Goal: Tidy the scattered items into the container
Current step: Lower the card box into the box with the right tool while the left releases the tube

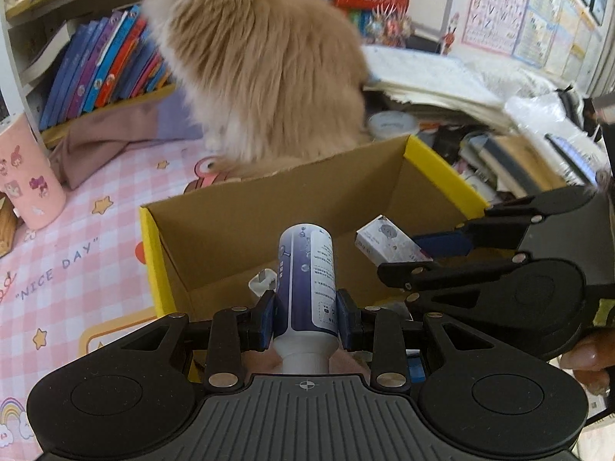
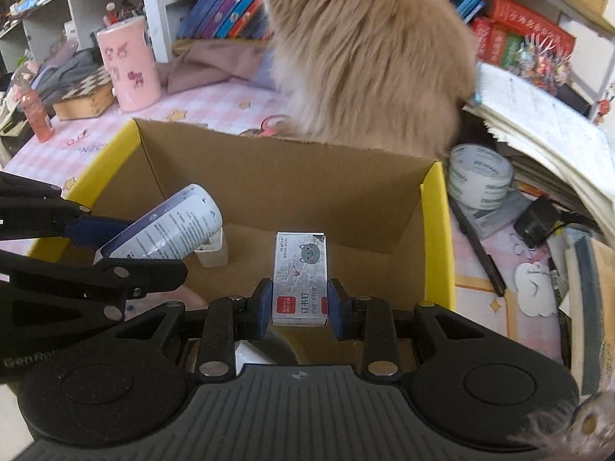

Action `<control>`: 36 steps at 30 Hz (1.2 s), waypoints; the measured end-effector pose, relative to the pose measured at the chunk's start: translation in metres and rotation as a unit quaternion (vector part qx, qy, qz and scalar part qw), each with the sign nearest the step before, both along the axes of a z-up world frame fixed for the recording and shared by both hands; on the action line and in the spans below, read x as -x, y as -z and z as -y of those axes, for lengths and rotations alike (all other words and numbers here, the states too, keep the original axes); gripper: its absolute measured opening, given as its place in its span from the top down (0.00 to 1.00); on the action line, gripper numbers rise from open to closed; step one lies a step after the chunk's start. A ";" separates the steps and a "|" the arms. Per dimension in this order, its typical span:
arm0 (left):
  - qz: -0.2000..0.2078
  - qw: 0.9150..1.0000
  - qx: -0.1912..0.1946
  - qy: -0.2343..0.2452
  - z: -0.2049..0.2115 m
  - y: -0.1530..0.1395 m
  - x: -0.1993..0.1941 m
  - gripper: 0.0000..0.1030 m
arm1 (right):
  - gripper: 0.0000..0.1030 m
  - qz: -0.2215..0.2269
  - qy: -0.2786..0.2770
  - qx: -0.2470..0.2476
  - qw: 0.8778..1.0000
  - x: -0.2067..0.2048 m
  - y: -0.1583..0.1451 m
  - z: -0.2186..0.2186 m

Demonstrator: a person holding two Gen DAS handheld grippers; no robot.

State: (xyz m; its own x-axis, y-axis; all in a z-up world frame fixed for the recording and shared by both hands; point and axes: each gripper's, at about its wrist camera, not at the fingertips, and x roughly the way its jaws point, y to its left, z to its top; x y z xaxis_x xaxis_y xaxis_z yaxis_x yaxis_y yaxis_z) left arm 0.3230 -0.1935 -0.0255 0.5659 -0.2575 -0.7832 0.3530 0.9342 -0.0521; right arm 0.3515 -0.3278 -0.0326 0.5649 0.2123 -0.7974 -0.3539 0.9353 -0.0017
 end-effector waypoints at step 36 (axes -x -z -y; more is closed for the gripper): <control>0.130 0.989 0.040 -0.065 -0.031 -0.058 0.083 0.32 | 0.55 0.119 0.064 -0.043 0.990 0.073 -0.059 0.008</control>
State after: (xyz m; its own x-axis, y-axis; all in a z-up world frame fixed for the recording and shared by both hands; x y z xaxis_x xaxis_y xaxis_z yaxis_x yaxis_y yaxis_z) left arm 0.2396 -0.1626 0.0328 0.7781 -0.2245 -0.5867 0.2414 0.9691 -0.0507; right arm 0.2784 -0.3363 0.0261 0.7615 0.1890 -0.6200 -0.2322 0.9726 0.0114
